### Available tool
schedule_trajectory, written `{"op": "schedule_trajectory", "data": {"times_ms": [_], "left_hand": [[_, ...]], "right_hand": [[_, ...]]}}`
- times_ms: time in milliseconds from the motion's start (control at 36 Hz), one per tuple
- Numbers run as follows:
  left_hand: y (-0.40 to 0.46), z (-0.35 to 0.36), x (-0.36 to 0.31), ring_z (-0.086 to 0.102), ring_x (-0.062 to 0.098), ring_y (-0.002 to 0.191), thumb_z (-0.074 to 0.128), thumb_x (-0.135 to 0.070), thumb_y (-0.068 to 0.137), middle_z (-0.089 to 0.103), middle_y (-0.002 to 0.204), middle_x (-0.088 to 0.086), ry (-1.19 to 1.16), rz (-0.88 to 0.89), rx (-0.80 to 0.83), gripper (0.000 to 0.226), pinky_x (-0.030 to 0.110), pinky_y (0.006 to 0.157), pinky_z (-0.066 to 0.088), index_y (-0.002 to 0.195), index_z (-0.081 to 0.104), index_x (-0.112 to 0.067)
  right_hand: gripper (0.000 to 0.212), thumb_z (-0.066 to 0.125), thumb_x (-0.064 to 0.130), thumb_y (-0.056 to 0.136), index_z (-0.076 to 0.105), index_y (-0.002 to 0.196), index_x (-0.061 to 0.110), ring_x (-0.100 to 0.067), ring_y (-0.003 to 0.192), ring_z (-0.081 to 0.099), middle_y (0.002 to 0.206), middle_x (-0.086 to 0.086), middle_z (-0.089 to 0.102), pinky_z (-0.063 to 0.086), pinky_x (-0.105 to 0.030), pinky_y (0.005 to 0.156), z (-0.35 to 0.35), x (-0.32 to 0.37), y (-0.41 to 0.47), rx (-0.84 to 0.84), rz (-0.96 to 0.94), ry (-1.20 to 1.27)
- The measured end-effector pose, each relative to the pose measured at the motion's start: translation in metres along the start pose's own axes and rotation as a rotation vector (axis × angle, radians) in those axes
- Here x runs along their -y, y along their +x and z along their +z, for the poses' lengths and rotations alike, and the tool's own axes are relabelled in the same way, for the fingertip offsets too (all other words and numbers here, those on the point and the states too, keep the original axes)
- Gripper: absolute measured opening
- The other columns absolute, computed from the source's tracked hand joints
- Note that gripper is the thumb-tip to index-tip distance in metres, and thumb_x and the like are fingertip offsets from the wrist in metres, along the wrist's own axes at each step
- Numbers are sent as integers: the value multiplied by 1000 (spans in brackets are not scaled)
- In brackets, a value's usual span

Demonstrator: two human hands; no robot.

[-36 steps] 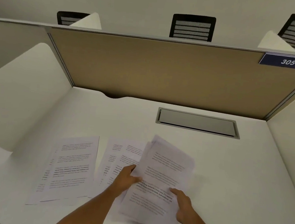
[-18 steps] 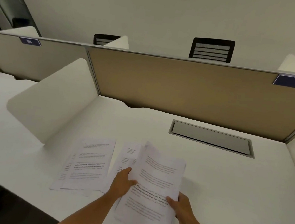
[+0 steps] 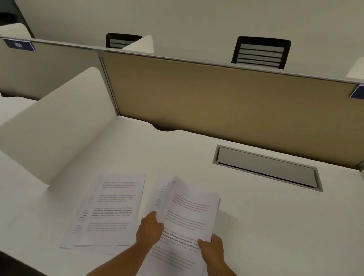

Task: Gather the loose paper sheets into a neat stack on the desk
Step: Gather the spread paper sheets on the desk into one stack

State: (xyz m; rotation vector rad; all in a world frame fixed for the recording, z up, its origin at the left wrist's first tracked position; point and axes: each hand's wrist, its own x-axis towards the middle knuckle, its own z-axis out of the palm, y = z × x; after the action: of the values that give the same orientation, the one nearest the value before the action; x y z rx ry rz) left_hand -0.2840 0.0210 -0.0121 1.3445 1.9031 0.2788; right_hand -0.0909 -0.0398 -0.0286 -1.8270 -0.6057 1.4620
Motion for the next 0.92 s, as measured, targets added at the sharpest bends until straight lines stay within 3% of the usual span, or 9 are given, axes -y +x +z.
{"op": "schedule_trajectory", "data": {"times_ms": [111,250,333,389,444,611,722,861,917], "left_hand": [[33,2,8,62,26,110,50,-7,97,62,125,14,8,7,43,27,38,98,54,123,54,-3],[67,3,19,46,26,129,52,-20,99,42,146,11,158,31,47,45,35,105,43,141,42,-7],[78,2,27,39,28,135,55,-27,97,34,153,9,237,19,54,50,37,107,41,143,41,-10],[84,1,31,36,29,136,57,-29,96,33,152,9,259,12,54,51,38,108,42,142,42,-11],[90,0,34,34,30,136,59,-31,94,31,152,10,277,21,57,53,40,108,42,141,41,-12],[102,-4,33,33,32,136,63,-38,91,26,152,13,300,0,92,63,44,107,42,142,37,-14],[112,-10,32,36,33,133,65,-41,89,27,149,14,276,-9,114,62,45,106,41,139,40,-16],[124,-15,33,38,31,131,61,-50,87,34,145,12,367,39,159,63,40,104,42,139,43,-20],[127,-16,33,38,31,129,59,-52,87,39,142,11,392,62,184,63,40,103,41,139,42,-21]], "right_hand": [[29,55,-3,91,69,114,8,-18,81,65,95,-4,71,52,-23,66,34,9,11,-122,44,-43],[30,49,-2,90,68,112,7,-24,84,66,105,-11,73,53,-28,70,63,13,29,-278,63,-127],[29,54,5,90,69,114,12,-31,105,64,128,-15,65,56,-40,88,71,14,44,-366,91,-253],[38,57,16,92,62,131,17,-37,134,44,154,-15,40,43,-48,107,73,17,51,-404,196,-411],[47,56,20,94,54,140,18,-36,145,25,161,-15,25,32,-47,114,75,19,57,-400,255,-492],[47,62,22,89,53,134,10,-38,126,43,145,-17,36,44,-47,102,77,20,70,-379,236,-369],[53,69,25,88,50,136,10,-38,123,49,142,-16,37,49,-49,102,72,26,76,-320,205,-287],[58,73,26,84,50,135,11,-34,117,56,130,-14,58,48,-50,104,64,31,84,-254,199,-219],[57,73,22,85,49,135,9,-31,109,61,122,-12,64,53,-48,97,63,32,87,-230,196,-180]]}}
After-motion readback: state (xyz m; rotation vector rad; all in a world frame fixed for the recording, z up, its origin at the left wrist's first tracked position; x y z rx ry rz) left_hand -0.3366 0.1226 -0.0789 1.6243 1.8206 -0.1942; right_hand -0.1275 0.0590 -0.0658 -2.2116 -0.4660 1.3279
